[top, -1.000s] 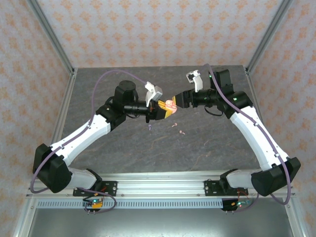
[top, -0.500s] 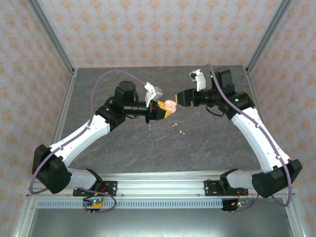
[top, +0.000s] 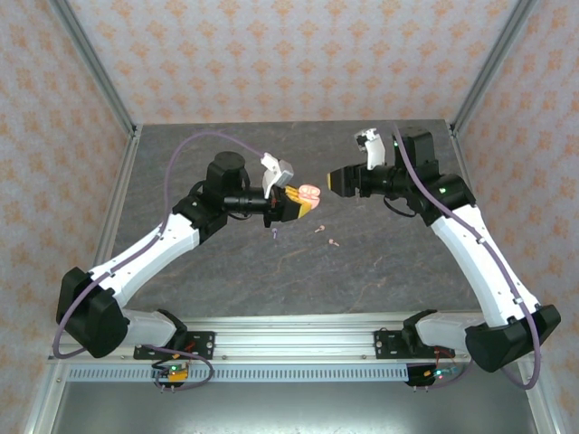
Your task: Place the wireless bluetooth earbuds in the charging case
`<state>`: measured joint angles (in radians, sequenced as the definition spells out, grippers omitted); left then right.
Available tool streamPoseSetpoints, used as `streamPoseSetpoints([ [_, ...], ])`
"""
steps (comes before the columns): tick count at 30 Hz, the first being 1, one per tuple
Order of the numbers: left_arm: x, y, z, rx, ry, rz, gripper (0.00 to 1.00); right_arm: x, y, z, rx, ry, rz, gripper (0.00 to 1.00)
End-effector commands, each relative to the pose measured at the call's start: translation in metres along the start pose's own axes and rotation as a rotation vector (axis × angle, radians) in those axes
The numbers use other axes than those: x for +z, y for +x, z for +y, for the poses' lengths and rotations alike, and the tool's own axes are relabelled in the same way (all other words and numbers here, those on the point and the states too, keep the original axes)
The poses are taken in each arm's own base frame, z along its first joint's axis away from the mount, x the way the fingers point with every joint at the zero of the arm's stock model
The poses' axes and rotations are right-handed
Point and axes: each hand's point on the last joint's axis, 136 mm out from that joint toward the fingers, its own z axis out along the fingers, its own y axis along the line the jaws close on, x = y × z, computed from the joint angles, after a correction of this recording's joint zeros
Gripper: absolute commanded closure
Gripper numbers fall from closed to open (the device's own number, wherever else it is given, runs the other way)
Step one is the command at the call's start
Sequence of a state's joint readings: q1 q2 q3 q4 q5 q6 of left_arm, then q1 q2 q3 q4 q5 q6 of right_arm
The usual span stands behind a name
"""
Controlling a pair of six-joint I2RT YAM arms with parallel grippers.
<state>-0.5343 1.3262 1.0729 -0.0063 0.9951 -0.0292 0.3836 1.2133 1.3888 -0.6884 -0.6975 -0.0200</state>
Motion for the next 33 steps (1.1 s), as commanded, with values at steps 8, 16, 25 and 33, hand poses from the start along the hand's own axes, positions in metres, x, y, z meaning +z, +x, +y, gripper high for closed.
streamPoseSetpoints([
  [8,-0.010,-0.019,-0.010,0.038,0.026,-0.116,1.00,0.016,0.045,-0.059,0.105,0.244,0.126,0.38],
  [16,-0.013,-0.021,-0.007,0.021,0.011,-0.185,1.00,0.050,0.104,-0.096,0.202,0.320,0.328,0.41],
  [25,-0.016,-0.020,-0.010,0.019,0.008,-0.185,1.00,0.082,0.163,-0.120,0.236,0.316,0.489,0.48],
  [33,-0.020,-0.021,-0.012,0.025,-0.009,-0.180,1.00,0.104,0.194,-0.135,0.240,0.317,0.589,0.53],
])
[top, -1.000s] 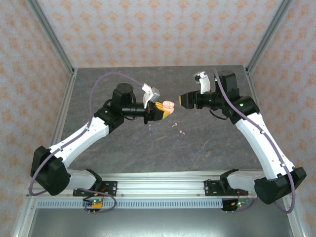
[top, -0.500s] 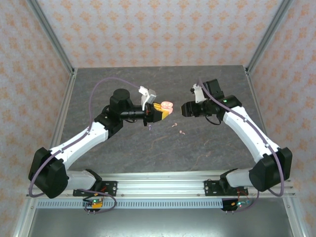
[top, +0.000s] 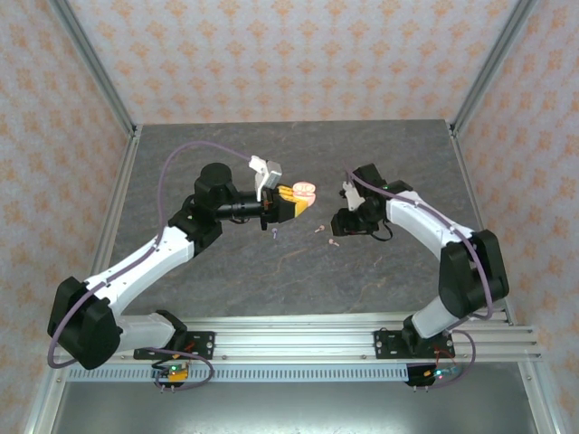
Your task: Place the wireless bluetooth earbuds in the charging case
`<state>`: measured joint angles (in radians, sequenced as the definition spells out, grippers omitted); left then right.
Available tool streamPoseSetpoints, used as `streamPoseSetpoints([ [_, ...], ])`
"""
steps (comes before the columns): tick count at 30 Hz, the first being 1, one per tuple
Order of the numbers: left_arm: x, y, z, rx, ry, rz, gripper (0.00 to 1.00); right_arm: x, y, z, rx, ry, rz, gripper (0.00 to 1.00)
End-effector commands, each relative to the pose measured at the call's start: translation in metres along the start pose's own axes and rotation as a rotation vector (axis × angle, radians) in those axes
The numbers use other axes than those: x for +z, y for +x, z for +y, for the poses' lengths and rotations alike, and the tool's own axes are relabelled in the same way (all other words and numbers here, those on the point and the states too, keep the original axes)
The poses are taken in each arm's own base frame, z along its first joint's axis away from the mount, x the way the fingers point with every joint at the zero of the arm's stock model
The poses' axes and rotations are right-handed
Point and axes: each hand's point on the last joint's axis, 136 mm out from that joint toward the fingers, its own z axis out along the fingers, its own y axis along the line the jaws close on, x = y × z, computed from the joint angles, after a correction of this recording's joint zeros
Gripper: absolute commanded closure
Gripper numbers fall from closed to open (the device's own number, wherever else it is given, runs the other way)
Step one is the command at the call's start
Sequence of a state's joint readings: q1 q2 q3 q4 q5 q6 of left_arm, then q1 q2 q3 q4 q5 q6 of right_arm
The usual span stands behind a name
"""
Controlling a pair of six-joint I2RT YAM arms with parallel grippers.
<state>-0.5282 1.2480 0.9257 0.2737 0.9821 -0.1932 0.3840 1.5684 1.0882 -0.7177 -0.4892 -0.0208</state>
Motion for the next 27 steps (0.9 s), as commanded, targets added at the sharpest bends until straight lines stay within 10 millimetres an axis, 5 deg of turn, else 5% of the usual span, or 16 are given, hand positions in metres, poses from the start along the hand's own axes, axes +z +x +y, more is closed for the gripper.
streamPoseSetpoints([
  [1,-0.007,-0.011,-0.004,0.039,-0.015,-0.032,1.00,0.014,0.001,0.000,-0.034,-0.004,0.016,0.53],
  [27,-0.010,-0.010,-0.005,0.029,-0.034,-0.020,1.00,0.057,0.007,-0.005,-0.066,0.025,0.120,0.63],
])
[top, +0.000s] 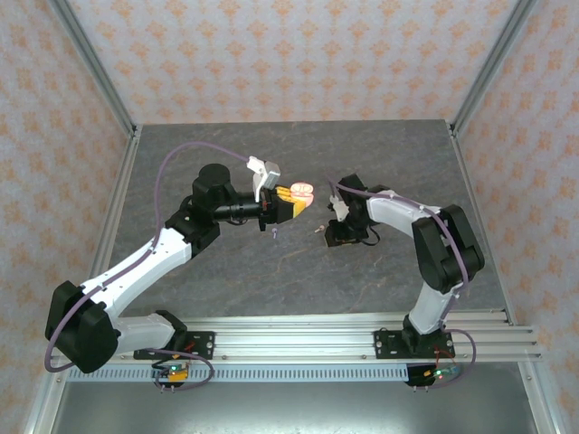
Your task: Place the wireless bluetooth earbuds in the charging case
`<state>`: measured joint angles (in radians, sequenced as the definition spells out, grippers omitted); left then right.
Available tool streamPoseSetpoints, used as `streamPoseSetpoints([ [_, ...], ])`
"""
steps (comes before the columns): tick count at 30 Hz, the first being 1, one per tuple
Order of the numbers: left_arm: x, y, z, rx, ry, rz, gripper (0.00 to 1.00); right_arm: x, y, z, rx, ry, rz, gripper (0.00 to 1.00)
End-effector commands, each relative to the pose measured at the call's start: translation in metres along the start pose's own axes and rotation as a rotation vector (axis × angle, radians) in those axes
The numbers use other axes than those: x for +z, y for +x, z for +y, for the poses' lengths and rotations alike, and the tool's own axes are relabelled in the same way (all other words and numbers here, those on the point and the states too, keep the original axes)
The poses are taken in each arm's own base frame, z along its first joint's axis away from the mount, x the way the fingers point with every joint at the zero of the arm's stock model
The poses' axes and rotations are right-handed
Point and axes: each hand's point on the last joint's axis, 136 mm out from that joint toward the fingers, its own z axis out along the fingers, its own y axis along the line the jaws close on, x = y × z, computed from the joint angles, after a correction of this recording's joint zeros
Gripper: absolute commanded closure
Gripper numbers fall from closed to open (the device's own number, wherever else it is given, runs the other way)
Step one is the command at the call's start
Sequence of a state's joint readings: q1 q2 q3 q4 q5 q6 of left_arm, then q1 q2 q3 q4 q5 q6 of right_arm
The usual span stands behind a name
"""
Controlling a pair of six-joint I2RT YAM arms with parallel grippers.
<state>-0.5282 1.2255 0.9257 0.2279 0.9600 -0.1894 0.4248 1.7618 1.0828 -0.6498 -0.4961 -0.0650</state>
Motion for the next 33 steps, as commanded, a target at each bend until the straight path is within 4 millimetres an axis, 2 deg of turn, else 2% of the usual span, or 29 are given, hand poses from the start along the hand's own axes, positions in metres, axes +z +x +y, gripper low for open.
streamPoseSetpoints([
  [1,-0.0062,-0.0104,-0.0052,0.039,-0.008,-0.028,1.00,-0.0022,-0.0074,-0.0003,-0.024,0.020,-0.018,0.63],
  [18,-0.0059,-0.0090,-0.0044,0.036,-0.010,-0.022,1.00,0.0059,-0.0084,-0.0049,0.009,0.039,-0.004,0.67],
  [24,-0.0061,-0.0095,-0.0046,0.036,-0.011,-0.022,1.00,0.0059,-0.0088,-0.0086,0.026,0.060,-0.010,0.78],
  [28,-0.0059,-0.0105,-0.0045,0.035,-0.011,-0.023,1.00,0.0061,-0.0084,-0.0090,0.038,0.060,-0.013,0.80],
  [31,-0.0057,-0.0102,-0.0047,0.034,-0.009,-0.022,1.00,0.0055,-0.0079,-0.0091,0.045,0.062,-0.016,0.79],
  [33,-0.0058,-0.0102,-0.0049,0.035,-0.009,-0.021,1.00,0.0030,-0.0085,-0.0089,0.047,0.063,-0.026,0.73],
])
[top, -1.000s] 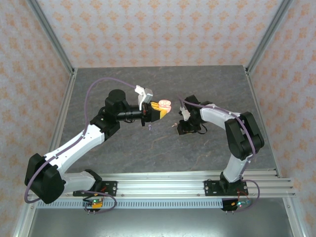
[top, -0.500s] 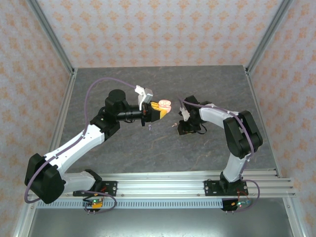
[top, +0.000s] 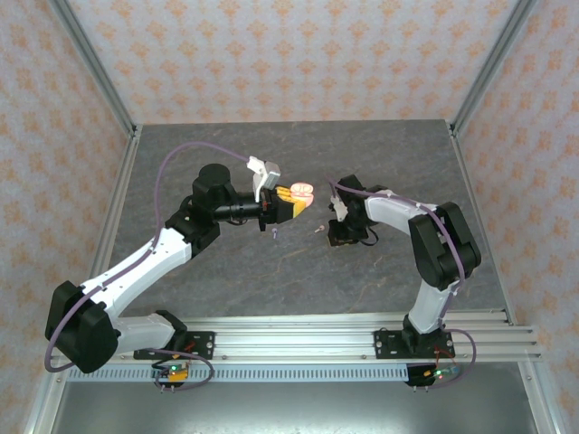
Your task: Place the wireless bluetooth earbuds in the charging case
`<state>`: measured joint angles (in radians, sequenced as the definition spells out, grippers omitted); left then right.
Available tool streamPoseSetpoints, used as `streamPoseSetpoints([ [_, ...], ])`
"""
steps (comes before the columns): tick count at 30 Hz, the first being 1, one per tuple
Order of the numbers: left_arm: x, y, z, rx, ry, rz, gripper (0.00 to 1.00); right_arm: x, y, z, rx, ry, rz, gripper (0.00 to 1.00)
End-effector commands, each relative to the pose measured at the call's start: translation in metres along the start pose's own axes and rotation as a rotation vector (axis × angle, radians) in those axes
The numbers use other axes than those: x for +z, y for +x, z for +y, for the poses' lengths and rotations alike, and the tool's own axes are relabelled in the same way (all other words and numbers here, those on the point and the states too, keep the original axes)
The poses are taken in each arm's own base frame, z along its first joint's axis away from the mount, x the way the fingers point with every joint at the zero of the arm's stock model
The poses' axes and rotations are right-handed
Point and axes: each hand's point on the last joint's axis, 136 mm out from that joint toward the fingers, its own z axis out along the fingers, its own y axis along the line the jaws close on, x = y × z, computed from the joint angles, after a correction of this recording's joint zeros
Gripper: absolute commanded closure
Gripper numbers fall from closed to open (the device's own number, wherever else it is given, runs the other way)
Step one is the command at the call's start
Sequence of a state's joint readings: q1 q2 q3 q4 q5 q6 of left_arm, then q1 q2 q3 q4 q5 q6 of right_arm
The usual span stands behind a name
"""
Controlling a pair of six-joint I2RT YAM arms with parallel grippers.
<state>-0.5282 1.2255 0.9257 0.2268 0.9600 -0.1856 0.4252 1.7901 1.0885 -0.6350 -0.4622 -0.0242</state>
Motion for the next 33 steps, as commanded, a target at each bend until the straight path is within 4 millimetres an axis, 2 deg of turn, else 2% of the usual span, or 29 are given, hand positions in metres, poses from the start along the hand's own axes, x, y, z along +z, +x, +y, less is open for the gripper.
streamPoseSetpoints([
  [1,-0.006,-0.011,-0.005,0.032,-0.009,-0.023,1.00,-0.006,-0.006,-0.001,0.005,0.030,-0.036,0.69],
  [4,-0.006,-0.011,-0.005,0.033,-0.010,-0.023,1.00,-0.013,-0.009,0.000,0.006,0.036,-0.061,0.62],
  [11,-0.006,-0.011,-0.005,0.035,-0.011,-0.021,1.00,-0.024,-0.021,0.003,0.056,0.037,-0.130,0.60],
  [22,-0.006,-0.010,-0.005,0.034,-0.013,-0.021,1.00,-0.017,-0.026,0.002,0.033,0.182,-0.126,0.60],
  [33,-0.007,-0.010,-0.005,0.032,-0.016,-0.019,1.00,-0.013,-0.025,-0.001,0.063,0.208,-0.118,0.60],
])
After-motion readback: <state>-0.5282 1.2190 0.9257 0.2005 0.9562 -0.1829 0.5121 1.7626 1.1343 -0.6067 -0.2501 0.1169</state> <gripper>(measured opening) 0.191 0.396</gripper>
